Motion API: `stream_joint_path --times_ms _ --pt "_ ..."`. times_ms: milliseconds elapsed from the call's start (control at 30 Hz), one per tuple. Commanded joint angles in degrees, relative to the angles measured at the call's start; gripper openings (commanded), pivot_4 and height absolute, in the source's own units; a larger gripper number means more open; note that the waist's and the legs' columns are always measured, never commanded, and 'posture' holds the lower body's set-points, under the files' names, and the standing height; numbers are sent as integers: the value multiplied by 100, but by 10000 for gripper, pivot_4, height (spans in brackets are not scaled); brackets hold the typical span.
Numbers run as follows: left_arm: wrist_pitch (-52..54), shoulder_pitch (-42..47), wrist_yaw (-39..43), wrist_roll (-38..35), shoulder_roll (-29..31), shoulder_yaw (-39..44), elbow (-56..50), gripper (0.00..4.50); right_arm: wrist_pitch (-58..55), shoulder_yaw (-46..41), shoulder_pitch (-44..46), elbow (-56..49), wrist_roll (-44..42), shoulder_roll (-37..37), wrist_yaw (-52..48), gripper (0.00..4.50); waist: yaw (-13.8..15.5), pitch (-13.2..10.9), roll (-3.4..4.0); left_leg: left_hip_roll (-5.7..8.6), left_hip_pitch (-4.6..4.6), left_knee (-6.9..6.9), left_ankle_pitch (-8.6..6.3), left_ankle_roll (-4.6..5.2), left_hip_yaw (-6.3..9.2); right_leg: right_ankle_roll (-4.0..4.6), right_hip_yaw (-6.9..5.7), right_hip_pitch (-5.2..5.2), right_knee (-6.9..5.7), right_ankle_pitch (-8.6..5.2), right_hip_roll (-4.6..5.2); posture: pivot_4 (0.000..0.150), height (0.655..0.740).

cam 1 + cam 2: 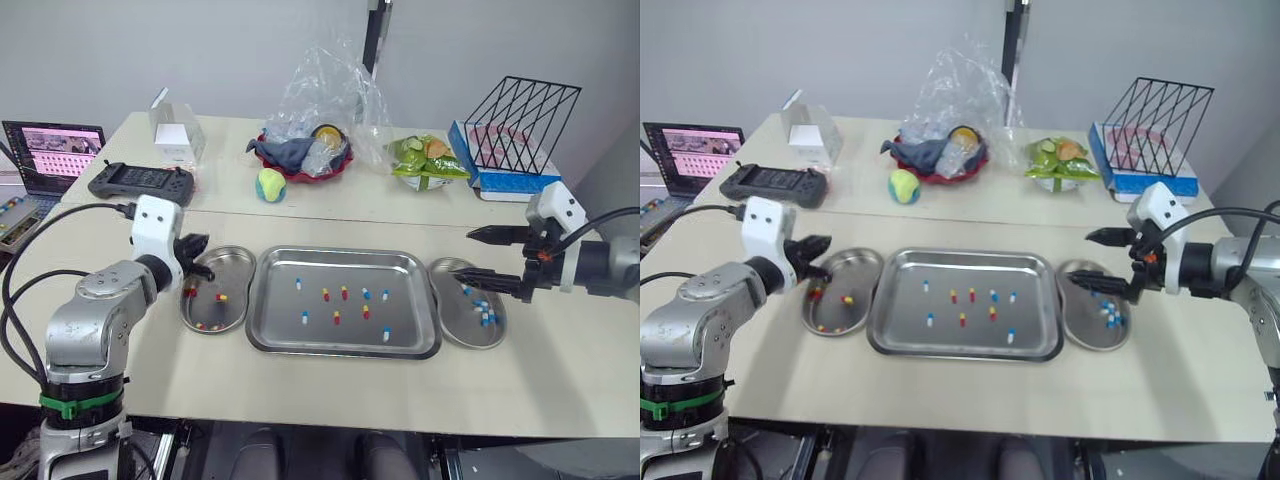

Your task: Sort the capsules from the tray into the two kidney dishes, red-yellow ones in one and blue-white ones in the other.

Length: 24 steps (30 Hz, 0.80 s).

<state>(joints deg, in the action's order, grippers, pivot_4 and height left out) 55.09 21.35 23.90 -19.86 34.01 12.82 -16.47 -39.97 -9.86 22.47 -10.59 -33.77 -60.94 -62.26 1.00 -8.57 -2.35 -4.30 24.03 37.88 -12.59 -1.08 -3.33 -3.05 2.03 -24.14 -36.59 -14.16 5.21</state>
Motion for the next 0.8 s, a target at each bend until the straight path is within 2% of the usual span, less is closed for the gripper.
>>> stream_joint_path --times_ms 33,167,333,500,567,600,700,800 --pt "-70 0 171 -15 204 -45 31 340 28 -132 104 -69 -27 -10 -11 45000 -12 0 0 0 1 0 0 0 1 0 0 -1 -1 0 0 1500 7305" --pt "-12 -46 318 -41 305 -212 67 340 -33 -188 47 -126 -82 -26 -2 45000 -34 0 0 0 1 0 0 0 2 0 1 -3 -3 0 -2 1500 7305" --pt "-3 43 482 -44 567 -214 252 16375 -69 -264 11 -134 -110 -52 3 45000 -32 0 0 0 2 0 0 0 3 0 1 -4 -4 0 -2 1500 7305" --pt "-223 377 598 -250 671 227 443 33401 34 -298 53 94 -66 -20 -1 45000 -21 -1 -1 0 6 0 0 0 4 0 -3 -5 -3 0 -2 1500 7305" --pt "-352 497 726 -339 797 518 641 39443 434 -474 -15 520 98 97 75 45000 -32 -1 -1 0 5 0 0 0 4 0 -1 -4 -2 0 -1 1500 7305" --pt "-467 514 856 -373 911 605 743 43986 646 -559 -65 715 164 136 53 45000 -33 -1 -1 0 4 0 0 0 4 0 -2 -4 -2 0 -2 1500 7305" --pt "-1284 446 1534 -349 1409 856 1207 44601 1099 -777 -146 1200 304 210 19 45000 -36 -1 -1 -1 5 0 0 0 3 0 -2 -9 -3 0 -4 1500 7305" --pt "-2121 233 2553 -373 2104 1221 2154 44601 1579 -924 -250 1913 508 193 -68 45000 -69 -1 0 -1 4 -1 0 0 0 2 -1 -12 -4 -1 -5 1500 7305"
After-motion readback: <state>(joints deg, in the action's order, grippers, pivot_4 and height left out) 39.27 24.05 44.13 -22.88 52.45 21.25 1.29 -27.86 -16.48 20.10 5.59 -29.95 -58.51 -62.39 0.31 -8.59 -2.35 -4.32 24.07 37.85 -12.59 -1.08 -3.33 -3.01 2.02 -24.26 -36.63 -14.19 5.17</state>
